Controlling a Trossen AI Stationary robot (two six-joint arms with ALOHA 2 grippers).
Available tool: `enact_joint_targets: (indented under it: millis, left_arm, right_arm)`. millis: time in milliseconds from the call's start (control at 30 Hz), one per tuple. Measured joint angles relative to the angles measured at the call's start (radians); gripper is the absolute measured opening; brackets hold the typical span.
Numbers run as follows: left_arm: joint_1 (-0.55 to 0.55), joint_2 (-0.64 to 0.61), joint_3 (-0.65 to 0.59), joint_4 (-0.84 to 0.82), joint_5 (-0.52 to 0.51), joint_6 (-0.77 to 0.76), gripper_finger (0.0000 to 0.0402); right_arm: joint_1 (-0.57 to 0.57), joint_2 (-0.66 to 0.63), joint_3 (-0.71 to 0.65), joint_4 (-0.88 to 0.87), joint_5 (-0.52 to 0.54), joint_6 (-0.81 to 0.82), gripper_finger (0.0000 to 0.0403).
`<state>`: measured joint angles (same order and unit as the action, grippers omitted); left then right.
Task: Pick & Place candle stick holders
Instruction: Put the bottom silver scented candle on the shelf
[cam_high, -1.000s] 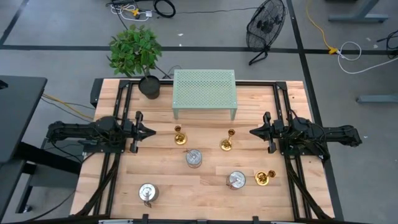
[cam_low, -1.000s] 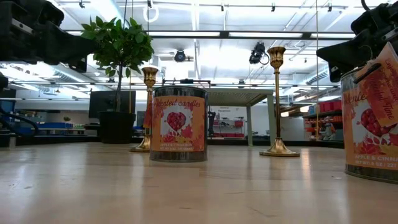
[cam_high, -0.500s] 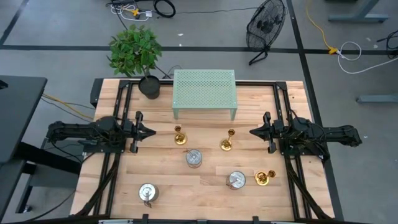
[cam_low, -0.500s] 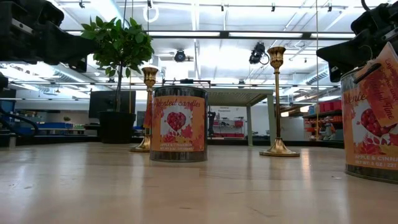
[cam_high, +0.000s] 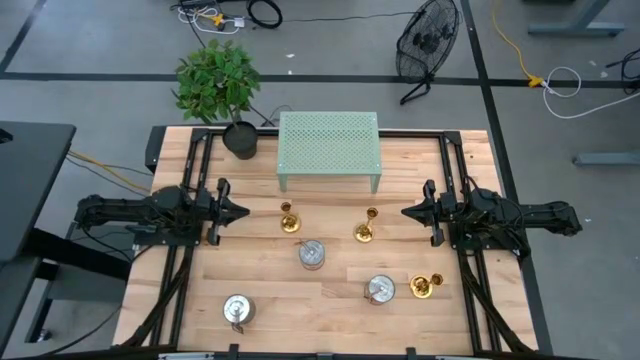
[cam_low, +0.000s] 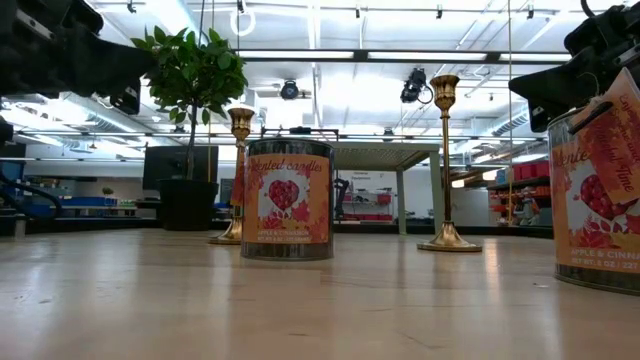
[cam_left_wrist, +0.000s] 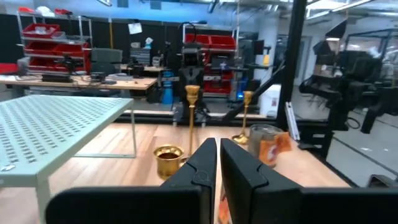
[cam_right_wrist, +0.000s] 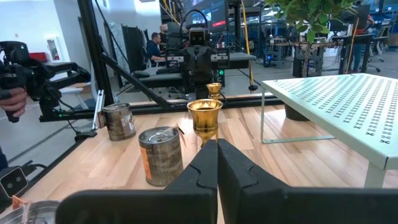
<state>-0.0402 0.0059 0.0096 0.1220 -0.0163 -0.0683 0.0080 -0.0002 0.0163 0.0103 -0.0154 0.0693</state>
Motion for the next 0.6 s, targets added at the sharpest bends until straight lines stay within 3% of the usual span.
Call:
enact_joint_targets:
  millis: [600]
  left_arm:
    - [0.000,0.000,0.100,-0.022,0.011,0.000,0.0030]
  right_arm:
    - [0.000,0.000,0.000,0.000,0.000,0.000,0.0003]
